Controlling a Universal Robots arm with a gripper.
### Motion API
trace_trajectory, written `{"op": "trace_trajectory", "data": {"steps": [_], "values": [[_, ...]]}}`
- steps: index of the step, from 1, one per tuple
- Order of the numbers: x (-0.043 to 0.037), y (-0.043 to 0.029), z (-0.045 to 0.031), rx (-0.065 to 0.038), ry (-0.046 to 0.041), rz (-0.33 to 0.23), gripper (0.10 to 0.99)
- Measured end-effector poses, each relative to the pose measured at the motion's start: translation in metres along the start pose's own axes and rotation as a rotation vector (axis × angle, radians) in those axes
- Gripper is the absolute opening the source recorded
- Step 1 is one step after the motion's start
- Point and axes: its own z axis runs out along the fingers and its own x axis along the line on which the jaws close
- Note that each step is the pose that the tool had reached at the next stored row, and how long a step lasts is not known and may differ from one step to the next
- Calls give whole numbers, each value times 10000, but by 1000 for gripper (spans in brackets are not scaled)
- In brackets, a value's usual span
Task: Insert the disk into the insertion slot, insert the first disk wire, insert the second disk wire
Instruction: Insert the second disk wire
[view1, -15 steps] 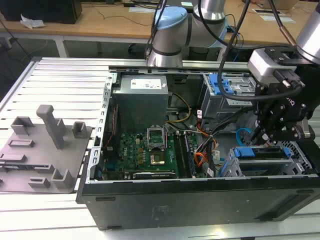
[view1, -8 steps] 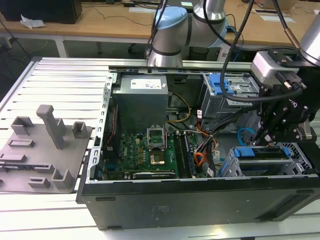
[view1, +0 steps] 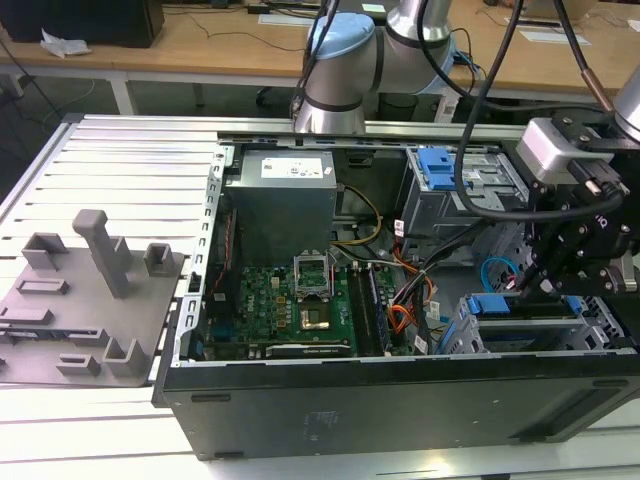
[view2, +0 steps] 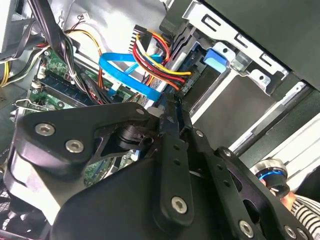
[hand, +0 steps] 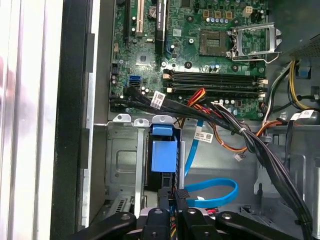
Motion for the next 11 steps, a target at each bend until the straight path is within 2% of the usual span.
{"op": "trace_trajectory", "data": {"steps": [4,7,11], "values": [[39,-1,14,1,5,-2,161],[42,-2,20,2,-50,-2,161],[45,-3,26,3,-70,-4,161]]}}
